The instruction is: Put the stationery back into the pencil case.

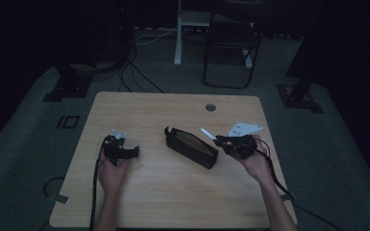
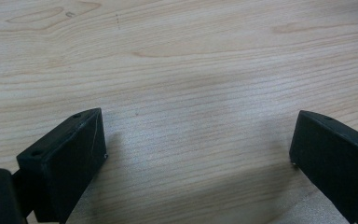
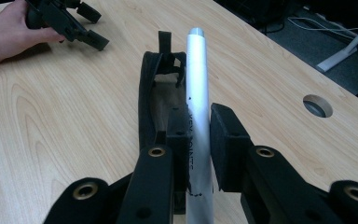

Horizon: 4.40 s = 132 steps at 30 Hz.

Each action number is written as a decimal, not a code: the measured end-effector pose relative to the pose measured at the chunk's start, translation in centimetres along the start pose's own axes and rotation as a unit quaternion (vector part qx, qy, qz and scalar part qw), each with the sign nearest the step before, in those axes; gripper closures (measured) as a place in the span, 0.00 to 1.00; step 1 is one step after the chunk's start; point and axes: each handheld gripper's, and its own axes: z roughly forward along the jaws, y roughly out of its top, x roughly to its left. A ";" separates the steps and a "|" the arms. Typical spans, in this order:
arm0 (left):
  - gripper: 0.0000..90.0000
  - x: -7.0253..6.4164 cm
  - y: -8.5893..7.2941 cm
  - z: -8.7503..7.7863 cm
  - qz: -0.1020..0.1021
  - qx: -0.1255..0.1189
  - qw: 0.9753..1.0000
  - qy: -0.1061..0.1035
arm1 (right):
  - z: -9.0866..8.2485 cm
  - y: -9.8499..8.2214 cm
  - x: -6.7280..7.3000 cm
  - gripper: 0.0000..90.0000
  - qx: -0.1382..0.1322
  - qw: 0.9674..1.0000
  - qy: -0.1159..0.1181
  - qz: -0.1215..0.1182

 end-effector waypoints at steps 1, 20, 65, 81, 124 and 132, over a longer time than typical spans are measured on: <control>0.04 0.0 0.0 0.0 0.000 0.000 1.000 0.000 | 0.1 0.0 0.0 0.88 0.000 1.000 0.000 0.001; 0.04 0.0 0.0 0.0 0.000 0.000 1.000 0.000 | 1.9 0.4 -0.2 0.88 0.007 1.000 0.003 0.000; 0.04 0.0 0.0 0.0 0.000 0.000 1.000 0.000 | 5.6 1.6 0.4 0.88 0.008 1.000 0.026 0.005; 0.04 0.0 0.0 0.0 0.000 0.000 1.000 0.000 | 6.9 1.3 0.7 0.88 0.014 0.999 0.031 0.008; 0.04 0.0 0.0 0.0 0.000 0.000 1.000 0.000 | 11.0 0.4 0.8 0.87 0.046 0.998 0.041 0.007; 0.04 0.0 0.0 0.0 0.000 0.000 1.000 0.000 | 11.6 0.2 0.6 0.86 0.050 0.998 0.046 0.014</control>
